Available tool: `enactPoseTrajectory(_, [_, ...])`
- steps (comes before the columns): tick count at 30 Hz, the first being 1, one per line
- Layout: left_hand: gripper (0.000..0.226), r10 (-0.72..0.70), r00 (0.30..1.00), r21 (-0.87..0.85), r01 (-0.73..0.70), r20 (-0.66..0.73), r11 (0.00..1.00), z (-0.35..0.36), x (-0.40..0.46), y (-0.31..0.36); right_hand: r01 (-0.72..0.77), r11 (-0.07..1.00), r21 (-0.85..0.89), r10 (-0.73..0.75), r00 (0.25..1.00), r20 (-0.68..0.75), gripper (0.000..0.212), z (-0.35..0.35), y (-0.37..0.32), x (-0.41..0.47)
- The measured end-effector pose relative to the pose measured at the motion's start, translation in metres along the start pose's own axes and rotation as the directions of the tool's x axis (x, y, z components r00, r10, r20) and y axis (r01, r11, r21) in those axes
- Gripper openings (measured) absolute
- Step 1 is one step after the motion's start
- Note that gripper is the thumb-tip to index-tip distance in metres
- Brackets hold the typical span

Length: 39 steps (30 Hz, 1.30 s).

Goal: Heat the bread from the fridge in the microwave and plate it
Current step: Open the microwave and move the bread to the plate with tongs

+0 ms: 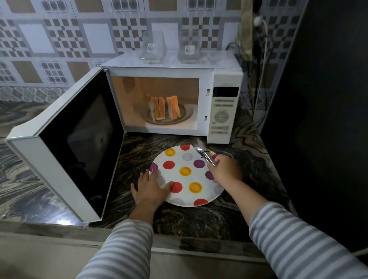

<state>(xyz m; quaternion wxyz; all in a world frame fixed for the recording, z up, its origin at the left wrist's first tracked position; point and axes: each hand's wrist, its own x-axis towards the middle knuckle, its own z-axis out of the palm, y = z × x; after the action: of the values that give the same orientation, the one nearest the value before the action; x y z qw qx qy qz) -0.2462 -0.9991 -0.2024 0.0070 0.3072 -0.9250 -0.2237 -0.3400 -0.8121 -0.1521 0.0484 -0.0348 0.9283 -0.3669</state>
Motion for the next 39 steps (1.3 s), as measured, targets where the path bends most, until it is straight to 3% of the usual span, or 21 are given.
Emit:
enactPoseTrajectory(3, [0.078,-0.037,0.998,-0.005,0.038,0.053,0.999,-0.003,0.001,0.007,-0.026,0.985,0.168,0.007,0.994,0.113,0.025,-0.005,-0.008,-0.003])
enactPoseTrajectory(6, [0.071,-0.085,0.996,-0.054,0.086,0.018,0.995,-0.006,0.003,0.019,-0.090,0.957,0.276,0.024,0.972,0.235,0.011,-0.010,-0.018,-0.005])
enactPoseTrajectory(11, [0.047,0.043,0.989,-0.208,-0.072,-0.140,0.975,-0.020,0.001,0.039,-0.216,0.855,0.472,-0.026,0.890,0.455,0.015,-0.014,-0.026,-0.001])
enactPoseTrajectory(14, [0.048,0.076,0.993,-0.617,-0.113,-0.086,0.778,-0.030,-0.001,0.052,-0.144,0.876,0.460,-0.123,0.856,0.503,0.014,-0.013,-0.022,0.001])
enactPoseTrajectory(18, [0.051,0.065,0.986,-0.860,0.104,0.157,0.500,-0.039,0.000,0.065,-0.116,0.889,0.443,-0.149,0.842,0.518,0.013,-0.006,-0.019,0.000])
enactPoseTrajectory(20, [0.049,0.062,0.970,-0.884,0.186,0.235,0.429,-0.039,0.001,0.068,-0.092,0.910,0.404,-0.145,0.843,0.518,0.013,-0.001,-0.021,-0.001])
enactPoseTrajectory(25, [0.032,-0.007,0.959,-0.902,0.267,0.282,0.340,-0.036,0.004,0.065,-0.016,0.935,0.354,-0.175,0.848,0.500,0.017,0.002,-0.027,-0.003])
enactPoseTrajectory(31, [0.029,0.025,0.946,-0.926,0.312,0.324,0.210,-0.041,0.009,0.059,-0.063,0.943,0.327,-0.128,0.838,0.531,0.028,-0.003,-0.032,-0.004])
enactPoseTrajectory(35, [0.024,0.033,0.945,-0.941,0.322,0.326,0.104,-0.048,0.013,0.059,-0.089,0.929,0.358,-0.131,0.828,0.546,0.019,-0.004,-0.030,0.000])
enactPoseTrajectory(37, [0.016,0.091,0.927,-0.931,0.357,0.363,0.082,-0.052,0.011,0.060,-0.063,0.922,0.383,-0.155,0.844,0.513,0.017,-0.004,-0.029,0.001])
enactPoseTrajectory(39, [0.013,0.157,0.902,-0.914,0.382,0.401,0.141,-0.055,0.008,0.062,-0.039,0.906,0.422,-0.192,0.850,0.491,0.013,-0.004,-0.029,0.001])
